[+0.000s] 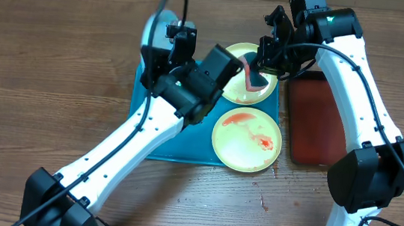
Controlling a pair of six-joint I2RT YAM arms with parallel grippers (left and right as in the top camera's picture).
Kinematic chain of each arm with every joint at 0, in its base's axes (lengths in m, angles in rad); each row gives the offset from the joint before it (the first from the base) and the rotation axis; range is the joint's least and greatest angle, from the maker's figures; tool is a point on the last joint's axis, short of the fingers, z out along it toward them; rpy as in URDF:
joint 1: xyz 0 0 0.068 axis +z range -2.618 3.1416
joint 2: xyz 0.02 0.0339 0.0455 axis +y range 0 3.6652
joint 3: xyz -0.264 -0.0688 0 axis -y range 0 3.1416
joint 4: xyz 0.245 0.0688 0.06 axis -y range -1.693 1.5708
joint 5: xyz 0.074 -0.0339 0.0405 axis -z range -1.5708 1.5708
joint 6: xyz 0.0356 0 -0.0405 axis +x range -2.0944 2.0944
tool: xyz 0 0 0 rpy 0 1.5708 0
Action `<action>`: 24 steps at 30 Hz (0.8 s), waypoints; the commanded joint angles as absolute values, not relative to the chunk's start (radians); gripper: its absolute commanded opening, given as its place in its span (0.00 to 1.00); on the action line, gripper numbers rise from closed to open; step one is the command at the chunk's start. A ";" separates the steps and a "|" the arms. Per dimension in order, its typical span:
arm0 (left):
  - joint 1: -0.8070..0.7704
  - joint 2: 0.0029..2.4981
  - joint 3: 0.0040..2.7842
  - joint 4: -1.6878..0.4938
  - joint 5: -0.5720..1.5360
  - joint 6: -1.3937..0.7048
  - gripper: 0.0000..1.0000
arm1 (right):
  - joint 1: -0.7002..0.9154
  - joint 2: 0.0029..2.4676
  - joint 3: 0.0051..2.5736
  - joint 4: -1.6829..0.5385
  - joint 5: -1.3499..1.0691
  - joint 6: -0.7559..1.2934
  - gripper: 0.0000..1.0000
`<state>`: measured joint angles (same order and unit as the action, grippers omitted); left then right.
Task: Clean dirty plates on tray and stack at the side
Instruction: 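Place the white plate on the table left of the tray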
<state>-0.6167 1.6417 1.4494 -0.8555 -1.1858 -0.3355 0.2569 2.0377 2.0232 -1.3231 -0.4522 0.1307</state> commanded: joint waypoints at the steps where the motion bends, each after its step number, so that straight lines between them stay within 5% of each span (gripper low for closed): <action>1: -0.562 1.618 1.471 -0.877 -0.796 -0.337 0.04 | 0.253 2.025 2.036 -1.324 -0.444 0.133 0.04; 15: -0.033 1.623 1.471 -0.946 0.049 -0.269 0.04 | 0.253 2.025 2.036 -1.342 -0.419 0.129 0.04; 24: 0.291 1.684 1.468 -0.942 0.123 -0.270 0.04 | 0.253 2.025 2.036 -1.345 -0.419 0.129 0.04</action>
